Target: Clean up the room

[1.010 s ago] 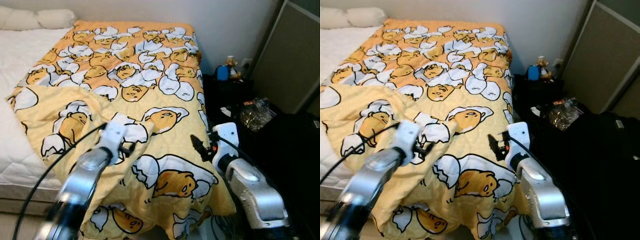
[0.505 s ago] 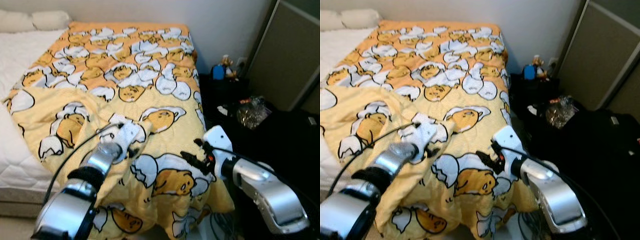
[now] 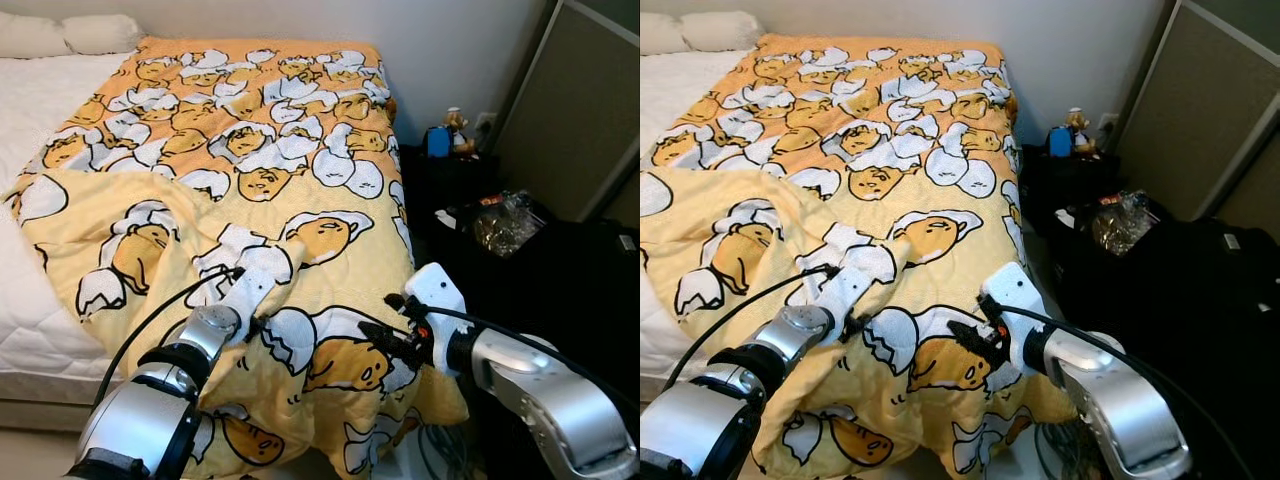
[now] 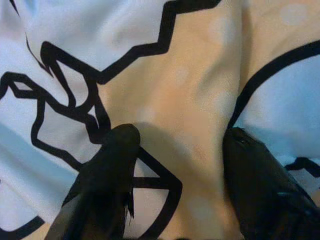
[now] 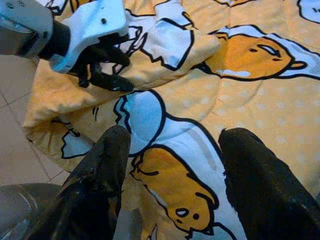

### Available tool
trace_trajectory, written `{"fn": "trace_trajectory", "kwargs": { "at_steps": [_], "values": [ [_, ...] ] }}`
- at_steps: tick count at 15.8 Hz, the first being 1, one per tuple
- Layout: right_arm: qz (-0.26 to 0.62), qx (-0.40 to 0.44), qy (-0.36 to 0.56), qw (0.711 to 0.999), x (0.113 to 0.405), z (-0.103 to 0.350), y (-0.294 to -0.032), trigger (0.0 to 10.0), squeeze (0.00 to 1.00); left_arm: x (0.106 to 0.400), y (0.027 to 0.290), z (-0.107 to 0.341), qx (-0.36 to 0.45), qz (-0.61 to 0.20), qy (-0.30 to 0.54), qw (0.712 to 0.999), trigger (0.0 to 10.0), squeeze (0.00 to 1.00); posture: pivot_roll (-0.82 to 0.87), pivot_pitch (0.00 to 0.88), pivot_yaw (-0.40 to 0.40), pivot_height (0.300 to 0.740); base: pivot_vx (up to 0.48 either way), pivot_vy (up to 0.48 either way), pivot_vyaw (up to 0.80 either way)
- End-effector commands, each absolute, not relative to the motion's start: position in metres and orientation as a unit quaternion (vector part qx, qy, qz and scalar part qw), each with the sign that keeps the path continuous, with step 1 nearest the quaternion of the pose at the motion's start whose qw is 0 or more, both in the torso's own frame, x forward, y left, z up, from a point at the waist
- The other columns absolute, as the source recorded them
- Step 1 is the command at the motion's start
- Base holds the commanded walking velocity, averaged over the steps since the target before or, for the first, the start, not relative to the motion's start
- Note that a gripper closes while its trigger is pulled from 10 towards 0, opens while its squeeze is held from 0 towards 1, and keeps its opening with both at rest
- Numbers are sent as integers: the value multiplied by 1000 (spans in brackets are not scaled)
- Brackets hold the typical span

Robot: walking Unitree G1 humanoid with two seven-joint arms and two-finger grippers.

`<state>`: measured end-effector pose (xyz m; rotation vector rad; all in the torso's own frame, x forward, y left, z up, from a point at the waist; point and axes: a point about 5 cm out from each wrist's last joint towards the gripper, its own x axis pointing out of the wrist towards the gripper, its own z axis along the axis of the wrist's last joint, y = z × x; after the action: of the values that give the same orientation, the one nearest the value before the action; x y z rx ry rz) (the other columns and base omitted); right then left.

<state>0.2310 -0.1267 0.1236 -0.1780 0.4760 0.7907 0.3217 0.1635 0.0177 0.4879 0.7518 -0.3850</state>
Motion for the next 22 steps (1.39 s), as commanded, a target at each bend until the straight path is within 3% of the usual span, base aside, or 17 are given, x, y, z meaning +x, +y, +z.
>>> {"fn": "trace_trajectory", "kwargs": {
  "at_steps": [1,7,13,16,19,22],
  "values": [
    [395,-82,230,886,226,127,-125,10000,0,329,164,26,236,-177,347,891,0,0,-252,15,25,740,0,0,0],
    [415,-91,228,876,229,123,-123,10000,0,330,170,28,219,-162,339,900,0,0,-249,6,19,740,0,0,0],
    [490,-56,216,843,225,116,-119,10000,0,329,181,29,209,-156,340,904,0,0,-225,0,17,740,0,0,0],
    [480,-56,211,850,229,114,-127,10000,0,329,189,30,196,-150,336,909,0,0,-211,0,16,740,0,0,0],
    [478,-45,195,855,235,113,-127,10000,0,322,206,27,169,-135,335,917,0,0,-199,0,20,740,0,0,0],
    [487,-38,178,854,235,116,-120,10000,0,321,237,40,121,-94,294,943,0,0,-169,0,37,740,0,0,0]
  ]
}}
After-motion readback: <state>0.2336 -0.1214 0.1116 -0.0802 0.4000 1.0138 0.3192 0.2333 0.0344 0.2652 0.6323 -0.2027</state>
